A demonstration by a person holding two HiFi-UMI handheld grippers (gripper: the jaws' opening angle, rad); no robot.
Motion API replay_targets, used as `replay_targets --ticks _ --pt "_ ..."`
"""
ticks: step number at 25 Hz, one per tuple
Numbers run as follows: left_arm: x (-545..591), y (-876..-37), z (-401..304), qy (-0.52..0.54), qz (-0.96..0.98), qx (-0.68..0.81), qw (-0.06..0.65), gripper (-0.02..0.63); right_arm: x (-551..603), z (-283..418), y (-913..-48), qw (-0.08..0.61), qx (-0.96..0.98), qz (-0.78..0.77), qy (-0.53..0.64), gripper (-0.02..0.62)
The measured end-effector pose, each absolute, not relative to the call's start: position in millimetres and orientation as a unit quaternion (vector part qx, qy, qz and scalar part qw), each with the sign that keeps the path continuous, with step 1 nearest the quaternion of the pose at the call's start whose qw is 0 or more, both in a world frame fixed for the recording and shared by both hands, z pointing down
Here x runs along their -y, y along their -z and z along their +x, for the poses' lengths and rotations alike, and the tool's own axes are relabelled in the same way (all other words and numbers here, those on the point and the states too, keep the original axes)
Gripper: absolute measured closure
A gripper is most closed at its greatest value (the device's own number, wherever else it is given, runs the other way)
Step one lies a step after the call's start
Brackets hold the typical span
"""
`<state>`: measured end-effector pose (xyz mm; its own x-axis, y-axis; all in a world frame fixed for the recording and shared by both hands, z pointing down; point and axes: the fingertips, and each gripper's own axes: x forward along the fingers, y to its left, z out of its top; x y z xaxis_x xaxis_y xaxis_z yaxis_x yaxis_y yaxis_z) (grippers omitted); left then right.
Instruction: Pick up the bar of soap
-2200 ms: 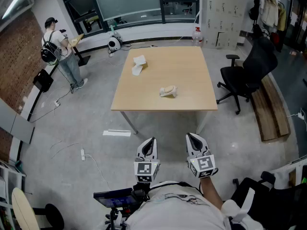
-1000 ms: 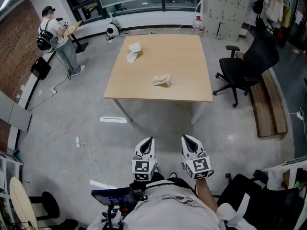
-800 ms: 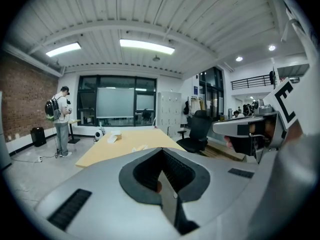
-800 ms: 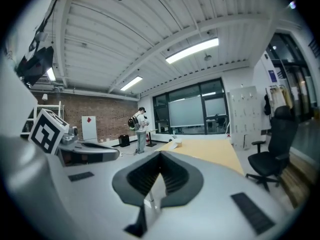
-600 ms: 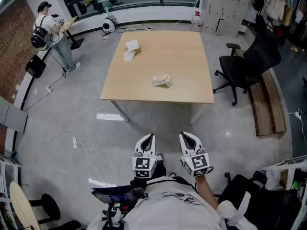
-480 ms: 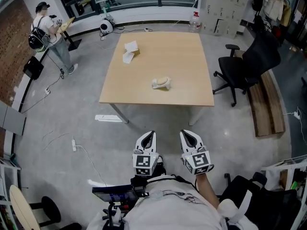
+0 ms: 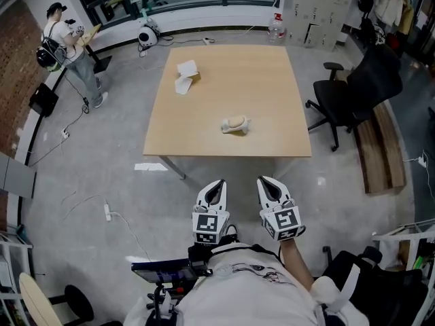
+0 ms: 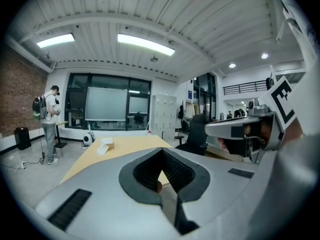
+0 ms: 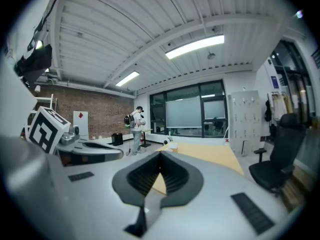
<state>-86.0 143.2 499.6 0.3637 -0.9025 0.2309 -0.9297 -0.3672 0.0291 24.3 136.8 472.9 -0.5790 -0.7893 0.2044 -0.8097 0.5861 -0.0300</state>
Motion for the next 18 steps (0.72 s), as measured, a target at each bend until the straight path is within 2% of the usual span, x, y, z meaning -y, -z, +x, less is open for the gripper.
replay_targets --ticks 10,18 --pt "-123.1 -509.1 -117.3 -0.092 0.819 0.559 0.094 0.604 -114.9 -7.5 -477.6 0.099 0.889 0.442 -0.063 0.591" --pt "-113.9 -517.5 -111.2 -0.091 0.814 0.562 0.111 0.604 -106.8 -2.2 -485.6 0.116 0.89 0.435 -0.073 0.591"
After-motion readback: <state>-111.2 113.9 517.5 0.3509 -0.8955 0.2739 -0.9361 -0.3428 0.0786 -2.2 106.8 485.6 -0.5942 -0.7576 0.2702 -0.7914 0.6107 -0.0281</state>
